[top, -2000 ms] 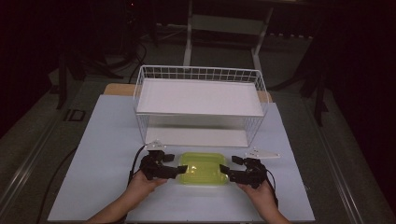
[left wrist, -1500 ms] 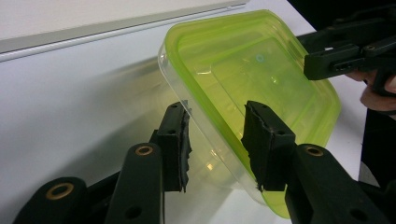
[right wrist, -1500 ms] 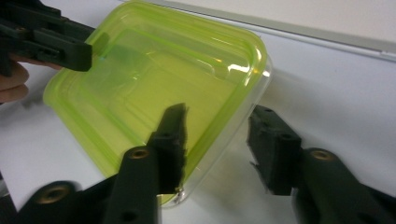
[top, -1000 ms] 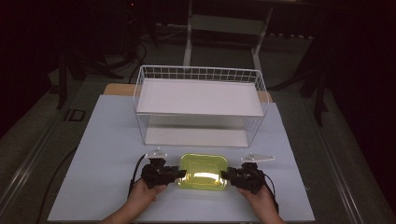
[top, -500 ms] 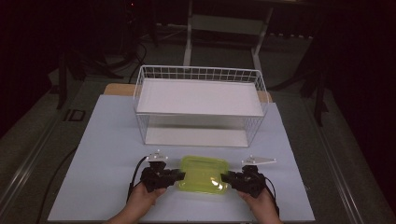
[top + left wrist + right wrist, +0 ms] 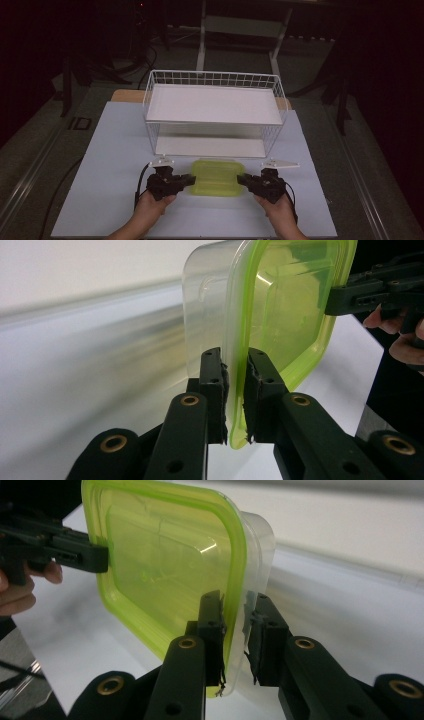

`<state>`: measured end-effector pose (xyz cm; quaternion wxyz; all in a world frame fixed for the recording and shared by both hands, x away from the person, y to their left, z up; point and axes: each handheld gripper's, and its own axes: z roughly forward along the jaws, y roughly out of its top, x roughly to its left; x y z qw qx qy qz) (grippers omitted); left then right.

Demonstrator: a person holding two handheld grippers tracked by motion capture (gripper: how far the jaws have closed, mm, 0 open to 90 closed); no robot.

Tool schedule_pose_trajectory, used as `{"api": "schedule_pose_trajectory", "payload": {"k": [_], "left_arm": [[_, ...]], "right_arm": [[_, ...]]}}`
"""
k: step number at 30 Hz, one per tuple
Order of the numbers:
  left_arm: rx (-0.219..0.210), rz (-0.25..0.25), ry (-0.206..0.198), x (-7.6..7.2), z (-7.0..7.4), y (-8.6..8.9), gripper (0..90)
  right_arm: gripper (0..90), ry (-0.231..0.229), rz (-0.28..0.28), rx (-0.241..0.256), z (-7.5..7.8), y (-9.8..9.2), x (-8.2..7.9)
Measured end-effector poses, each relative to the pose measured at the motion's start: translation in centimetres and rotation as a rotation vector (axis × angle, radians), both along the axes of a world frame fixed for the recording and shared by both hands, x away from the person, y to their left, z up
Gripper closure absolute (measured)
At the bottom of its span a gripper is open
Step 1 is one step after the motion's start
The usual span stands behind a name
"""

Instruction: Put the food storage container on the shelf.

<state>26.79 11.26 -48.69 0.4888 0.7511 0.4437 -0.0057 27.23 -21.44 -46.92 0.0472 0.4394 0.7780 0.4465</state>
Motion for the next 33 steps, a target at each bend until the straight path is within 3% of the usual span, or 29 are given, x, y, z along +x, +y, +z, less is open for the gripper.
{"api": "schedule_pose_trajectory", "payload": {"k": [6,11,17,22,28,33], "left_arm": [[-0.014,0.032,-0.044,1.8,2.0,0.5,80.7],[-0.017,0.056,-0.042,3.8,2.1,0.8,80.8],[-0.015,0.082,-0.025,6.4,0.7,0.7,80.9],[0.014,0.084,-0.014,7.8,-0.2,0.2,80.9],[0.032,0.103,-0.006,9.1,-0.8,0.2,80.8],[0.010,0.117,0.031,9.8,-1.5,0.4,80.7]], "right_arm": [[78.2,-0.056,-0.019,0.018,2.4,0.6,2.1],[78.1,-0.073,-0.039,0.013,2.9,1.3,4.0],[77.6,-0.048,-0.087,0.015,1.5,1.8,6.7],[76.8,-0.025,-0.127,0.010,-0.3,1.8,7.9],[76.6,-0.039,-0.154,0.004,-0.9,2.1,9.1],[76.8,-0.028,-0.165,-0.007,-1.4,2.5,10.1]]}}
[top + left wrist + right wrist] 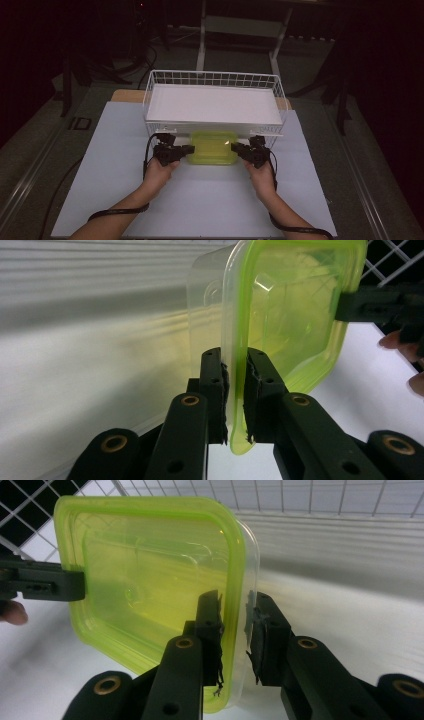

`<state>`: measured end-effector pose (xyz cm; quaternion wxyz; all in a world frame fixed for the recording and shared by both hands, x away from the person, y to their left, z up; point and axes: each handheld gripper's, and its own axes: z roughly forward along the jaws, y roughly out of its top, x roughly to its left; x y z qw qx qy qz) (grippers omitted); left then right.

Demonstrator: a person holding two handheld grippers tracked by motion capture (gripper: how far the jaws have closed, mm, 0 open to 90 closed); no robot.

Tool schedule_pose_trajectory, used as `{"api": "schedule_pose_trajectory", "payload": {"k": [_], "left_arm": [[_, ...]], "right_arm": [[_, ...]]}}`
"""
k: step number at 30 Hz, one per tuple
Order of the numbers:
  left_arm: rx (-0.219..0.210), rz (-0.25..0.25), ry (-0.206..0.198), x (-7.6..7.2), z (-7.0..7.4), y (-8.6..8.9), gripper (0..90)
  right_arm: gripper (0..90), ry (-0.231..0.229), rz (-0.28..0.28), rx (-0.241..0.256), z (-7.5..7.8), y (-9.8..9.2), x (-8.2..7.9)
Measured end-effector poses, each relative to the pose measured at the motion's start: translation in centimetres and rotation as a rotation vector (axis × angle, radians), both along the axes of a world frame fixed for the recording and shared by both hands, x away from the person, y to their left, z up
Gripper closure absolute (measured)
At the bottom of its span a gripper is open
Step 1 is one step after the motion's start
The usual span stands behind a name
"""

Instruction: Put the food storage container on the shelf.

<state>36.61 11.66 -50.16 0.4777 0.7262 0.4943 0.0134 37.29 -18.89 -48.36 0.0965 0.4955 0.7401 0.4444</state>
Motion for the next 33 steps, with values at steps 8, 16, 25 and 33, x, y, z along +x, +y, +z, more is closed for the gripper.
{"api": "schedule_pose_trajectory", "payload": {"k": [8,16,25,33], "left_arm": [[-0.015,0.013,-0.001,0.6,-0.2,0.0,80.5],[-0.024,0.012,0.004,0.2,0.2,0.1,80.5],[-0.021,0.004,0.027,-0.4,0.3,0.0,80.4],[-0.012,0.019,0.035,0.1,0.0,0.1,79.7]], "right_arm": [[76.5,-0.008,-0.024,0.002,-0.1,0.3,0.5],[76.1,0.009,-0.039,0.010,0.0,0.3,0.5],[75.9,0.012,-0.039,0.003,0.0,0.1,-0.2],[75.6,0.003,-0.043,-0.011,0.0,0.5,-0.2]]}}
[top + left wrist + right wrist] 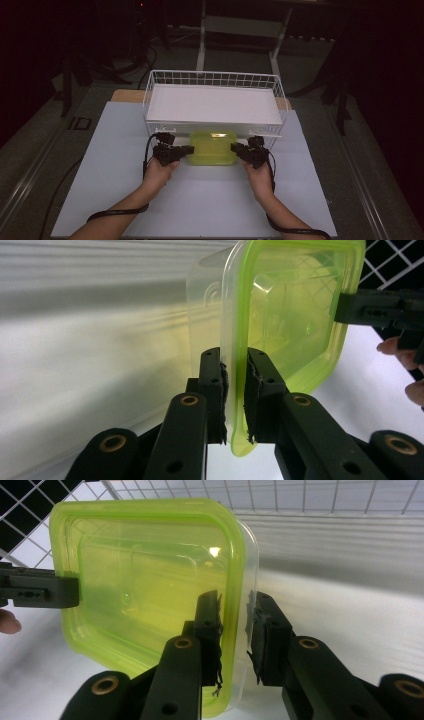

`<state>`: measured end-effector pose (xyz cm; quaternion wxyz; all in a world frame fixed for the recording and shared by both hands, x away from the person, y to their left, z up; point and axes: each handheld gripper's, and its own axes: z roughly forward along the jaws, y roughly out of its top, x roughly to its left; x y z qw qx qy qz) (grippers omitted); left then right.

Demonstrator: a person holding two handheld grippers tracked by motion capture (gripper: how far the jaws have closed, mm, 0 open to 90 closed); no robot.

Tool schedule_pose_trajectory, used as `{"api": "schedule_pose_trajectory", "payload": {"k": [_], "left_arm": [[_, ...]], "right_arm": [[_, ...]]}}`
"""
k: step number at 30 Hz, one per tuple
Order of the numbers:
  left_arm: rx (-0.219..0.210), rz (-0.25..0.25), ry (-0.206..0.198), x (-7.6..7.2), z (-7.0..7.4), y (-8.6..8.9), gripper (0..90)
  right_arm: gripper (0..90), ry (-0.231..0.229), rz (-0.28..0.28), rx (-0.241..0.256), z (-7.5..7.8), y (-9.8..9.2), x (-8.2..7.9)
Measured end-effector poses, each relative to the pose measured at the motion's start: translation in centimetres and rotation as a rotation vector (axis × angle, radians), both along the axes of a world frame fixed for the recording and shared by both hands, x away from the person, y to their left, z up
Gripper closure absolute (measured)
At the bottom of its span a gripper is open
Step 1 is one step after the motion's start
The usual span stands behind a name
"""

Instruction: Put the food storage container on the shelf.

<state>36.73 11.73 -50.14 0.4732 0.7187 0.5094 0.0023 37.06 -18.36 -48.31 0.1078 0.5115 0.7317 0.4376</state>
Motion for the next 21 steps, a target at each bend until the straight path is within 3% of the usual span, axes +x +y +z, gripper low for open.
{"api": "schedule_pose_trajectory", "payload": {"k": [3,9,12,14,15,18,21], "left_arm": [[-0.003,0.012,-0.022,0.2,-0.2,-0.1,77.9],[-0.008,0.038,-0.043,0.8,-0.8,-0.9,68.9],[0.020,0.035,-0.092,1.1,-0.8,-1.0,61.9],[0.000,0.035,-0.098,1.3,-0.8,-1.2,59.6],[0.004,0.037,-0.106,1.2,-0.7,-1.3,54.1],[0.015,0.029,-0.124,1.1,-0.6,-1.5,49.0],[-0.002,0.040,-0.129,1.0,-0.5,-1.1,45.6]], "right_arm": [[74.3,0.010,-0.006,0.017,0.0,-0.1,0.5],[66.2,-0.014,-0.047,-0.025,-0.7,0.3,0.9],[63.6,-0.036,-0.049,-0.032,-0.9,0.1,1.2],[61.8,-0.036,-0.054,-0.033,-1.0,0.1,1.2],[55.9,-0.061,-0.065,-0.046,-1.0,0.1,1.3],[50.2,-0.086,-0.062,-0.053,-0.7,0.1,0.9],[47.8,-0.112,-0.050,-0.058,-0.4,-0.1,0.6]]}}
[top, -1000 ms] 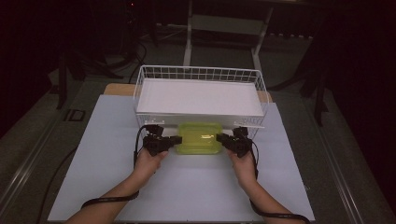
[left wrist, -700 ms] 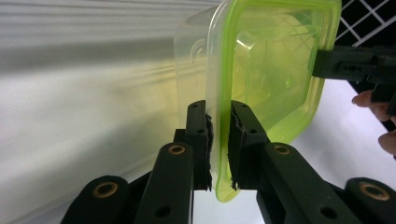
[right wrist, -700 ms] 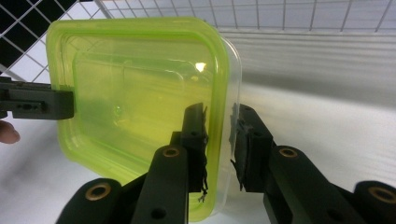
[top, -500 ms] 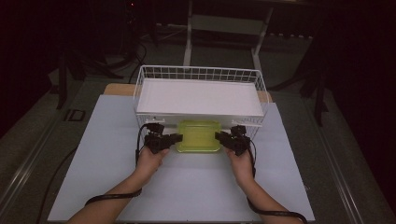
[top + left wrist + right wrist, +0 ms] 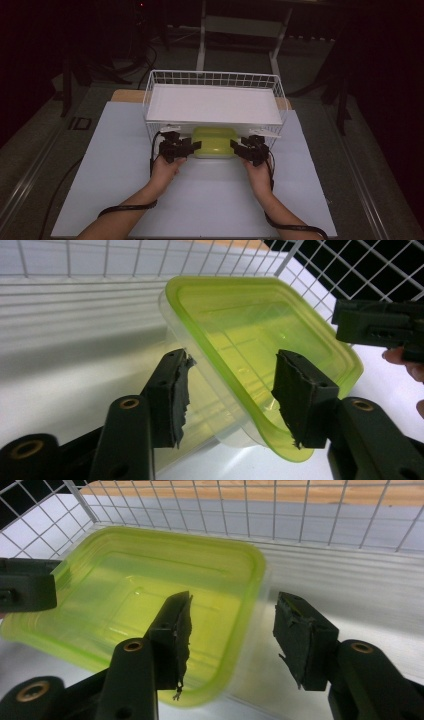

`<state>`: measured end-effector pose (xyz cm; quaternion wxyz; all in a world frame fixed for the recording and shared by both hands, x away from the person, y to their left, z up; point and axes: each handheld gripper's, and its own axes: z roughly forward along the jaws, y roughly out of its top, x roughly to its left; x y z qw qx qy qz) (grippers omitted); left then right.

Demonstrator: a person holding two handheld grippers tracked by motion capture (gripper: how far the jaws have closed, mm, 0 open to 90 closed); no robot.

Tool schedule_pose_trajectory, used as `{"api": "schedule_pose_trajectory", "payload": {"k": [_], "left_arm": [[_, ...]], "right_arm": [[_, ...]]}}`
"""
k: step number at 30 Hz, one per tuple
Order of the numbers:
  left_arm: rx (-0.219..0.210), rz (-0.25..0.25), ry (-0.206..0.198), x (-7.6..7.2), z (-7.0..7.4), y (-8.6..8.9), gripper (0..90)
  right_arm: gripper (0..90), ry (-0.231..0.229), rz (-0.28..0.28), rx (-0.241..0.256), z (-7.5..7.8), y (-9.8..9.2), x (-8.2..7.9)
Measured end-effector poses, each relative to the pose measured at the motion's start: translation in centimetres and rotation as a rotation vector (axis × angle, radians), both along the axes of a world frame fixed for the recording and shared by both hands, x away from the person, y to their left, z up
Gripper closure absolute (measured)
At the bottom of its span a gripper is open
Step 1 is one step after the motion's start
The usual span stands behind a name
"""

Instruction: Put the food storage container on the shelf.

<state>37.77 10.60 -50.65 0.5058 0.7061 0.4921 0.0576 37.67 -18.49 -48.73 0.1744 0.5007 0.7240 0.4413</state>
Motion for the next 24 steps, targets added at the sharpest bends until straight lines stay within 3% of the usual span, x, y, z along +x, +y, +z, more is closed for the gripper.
{"api": "schedule_pose_trajectory", "payload": {"k": [3,5,8,10,11,13,14,16,20,21,24], "left_arm": [[-0.002,0.006,-0.017,-0.1,0.0,0.3,36.2],[0.026,0.014,-0.006,-0.1,-0.1,0.4,31.8],[-0.012,0.020,0.038,0.3,-0.5,0.7,24.2],[-0.011,0.035,0.023,0.5,-0.6,0.8,19.8],[0.011,0.066,0.018,0.6,-0.5,0.6,19.1],[0.139,0.157,0.005,0.6,-0.2,0.1,20.0],[0.151,0.175,0.003,0.4,-0.2,-0.2,20.1],[0.194,0.160,-0.043,0.1,0.0,-0.2,18.9],[0.178,0.153,-0.108,-1.1,0.6,0.0,18.4],[0.136,0.137,-0.116,-1.4,0.9,0.1,18.3],[0.086,0.087,-0.134,-2.1,1.4,0.5,17.2]], "right_arm": [[46.4,-0.015,0.004,-0.003,0.4,-0.3,-0.5],[46.3,-0.019,0.011,0.002,0.5,-0.3,-1.0],[45.1,-0.024,0.034,-0.004,0.8,0.0,-1.6],[45.1,-0.030,0.047,-0.005,1.0,0.3,-2.1],[45.1,-0.034,0.056,-0.001,1.1,0.5,-2.3],[44.6,-0.034,0.074,0.002,1.3,0.8,-2.7],[44.5,-0.037,0.085,0.011,1.4,1.0,-2.9],[43.5,-0.040,0.113,0.015,1.5,1.4,-3.4],[41.5,-0.054,0.161,0.017,1.5,2.3,-4.2],[41.0,-0.051,0.177,0.026,1.4,2.5,-4.3],[40.9,-0.047,0.210,0.022,1.1,3.3,-4.7]]}}
